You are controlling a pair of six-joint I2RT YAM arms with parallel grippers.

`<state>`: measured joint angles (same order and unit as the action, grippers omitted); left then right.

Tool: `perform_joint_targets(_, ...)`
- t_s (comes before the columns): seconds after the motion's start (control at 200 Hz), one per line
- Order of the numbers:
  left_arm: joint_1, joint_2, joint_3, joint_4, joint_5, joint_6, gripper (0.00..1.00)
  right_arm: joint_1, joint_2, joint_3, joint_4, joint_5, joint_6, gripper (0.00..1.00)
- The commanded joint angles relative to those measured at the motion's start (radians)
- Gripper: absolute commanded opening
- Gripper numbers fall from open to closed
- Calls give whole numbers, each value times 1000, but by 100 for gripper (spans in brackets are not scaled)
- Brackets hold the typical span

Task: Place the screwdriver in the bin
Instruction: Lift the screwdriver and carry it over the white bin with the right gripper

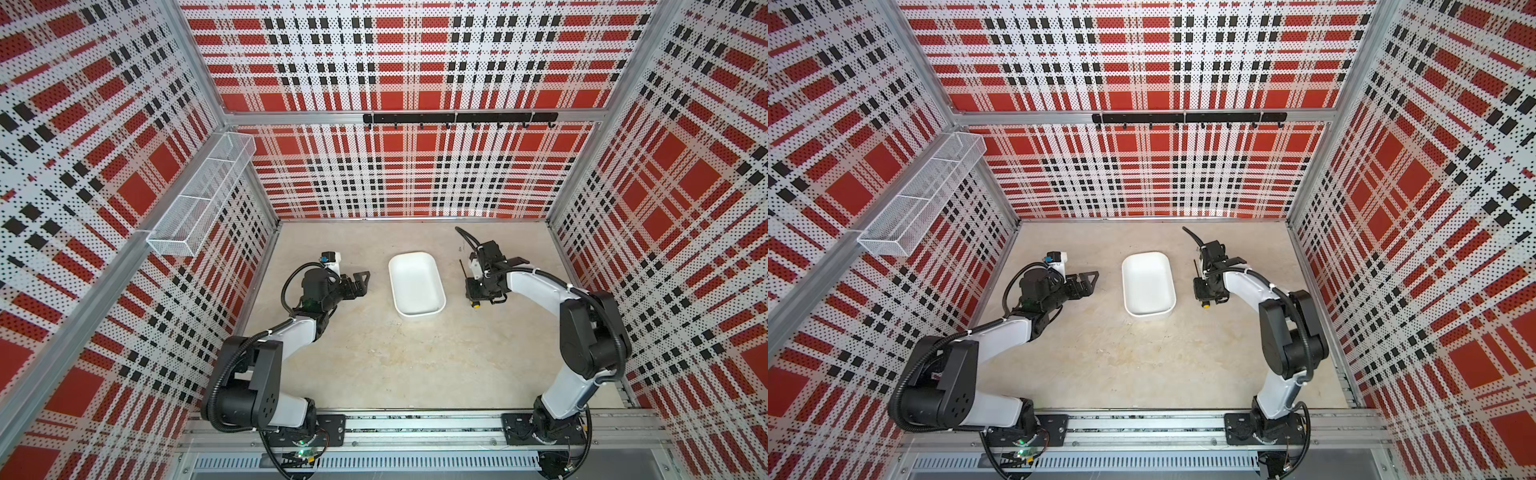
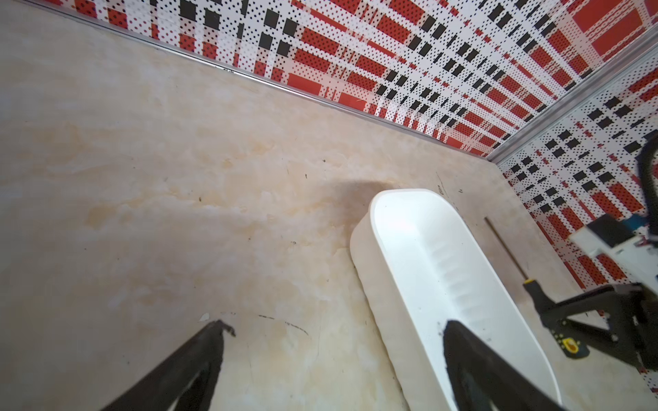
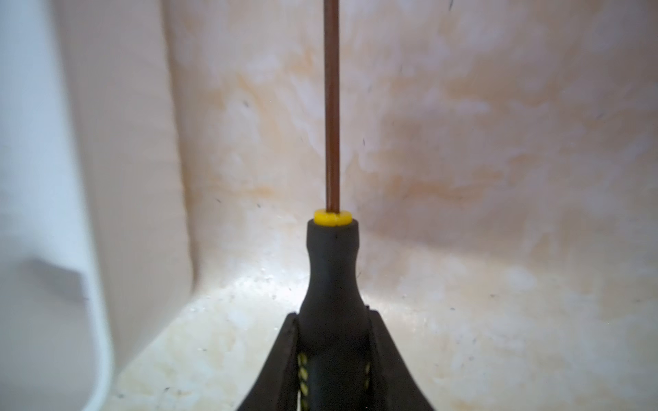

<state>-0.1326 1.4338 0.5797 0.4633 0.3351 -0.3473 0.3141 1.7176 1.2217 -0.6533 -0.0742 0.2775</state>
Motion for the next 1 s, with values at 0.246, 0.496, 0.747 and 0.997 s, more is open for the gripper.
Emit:
perform_joint_targets(0.246,-7,23,45,-39,25,17,98,144,-145,160,-10,-13,151,4)
perform_joint_targets(0.496,-7,33,52,-69,2,39,98,292,-106,33,209,19,390,0)
perform_joint_targets(0.747,-7,40,58,-71,7,39,98,327,13,50,231,11,450,0)
perform_joint_targets(0.997,-9,34,53,-72,2,44,98,377,123,122,205,49,463,0)
